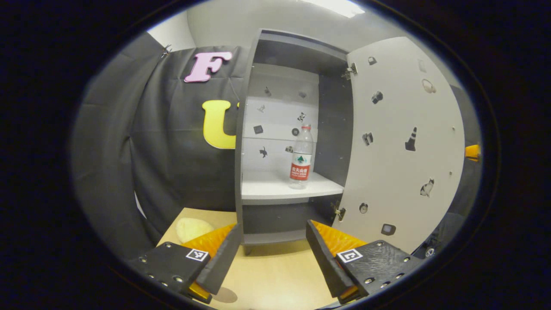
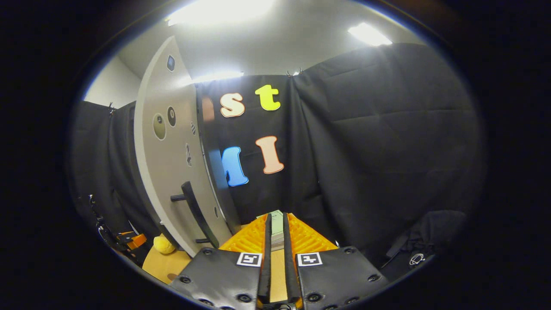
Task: Open the cabinet door with the right hand, grasp the bottle in the cabinet with the left hand and place it on the coaster, then close the cabinet door with the right hand.
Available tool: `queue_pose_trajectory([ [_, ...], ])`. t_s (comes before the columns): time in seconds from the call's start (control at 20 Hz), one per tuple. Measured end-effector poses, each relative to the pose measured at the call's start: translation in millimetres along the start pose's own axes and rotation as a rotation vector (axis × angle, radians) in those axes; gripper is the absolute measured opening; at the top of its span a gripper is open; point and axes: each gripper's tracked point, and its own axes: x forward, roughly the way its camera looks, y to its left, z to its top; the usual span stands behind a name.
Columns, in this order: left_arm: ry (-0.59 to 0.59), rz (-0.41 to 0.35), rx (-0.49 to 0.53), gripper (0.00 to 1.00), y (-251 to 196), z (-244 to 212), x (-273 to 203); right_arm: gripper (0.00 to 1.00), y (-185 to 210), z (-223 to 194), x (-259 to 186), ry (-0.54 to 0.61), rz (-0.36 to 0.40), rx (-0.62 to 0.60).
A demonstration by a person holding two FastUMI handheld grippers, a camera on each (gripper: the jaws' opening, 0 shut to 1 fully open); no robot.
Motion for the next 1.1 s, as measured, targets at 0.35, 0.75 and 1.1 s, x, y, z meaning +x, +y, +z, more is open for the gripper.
queue_pose_trajectory([
  [0.35, -0.037, 0.003, -0.011, 0.88, -17.6, 45.5, 44.3, 0.43, -15.5, -28.4, 78.3, 0.081, -0.016, 0.024],
  [0.75, -0.063, 0.037, 0.075, 0.92, -28.6, 84.7, 122.3, 0.73, -22.3, -32.4, 146.1, 0.093, 0.022, 0.055],
  [1.1, -0.090, -0.006, 0.076, 0.92, -47.8, 107.1, 196.6, 0.96, -35.7, -47.4, 166.8, 0.114, 0.026, 0.089],
])
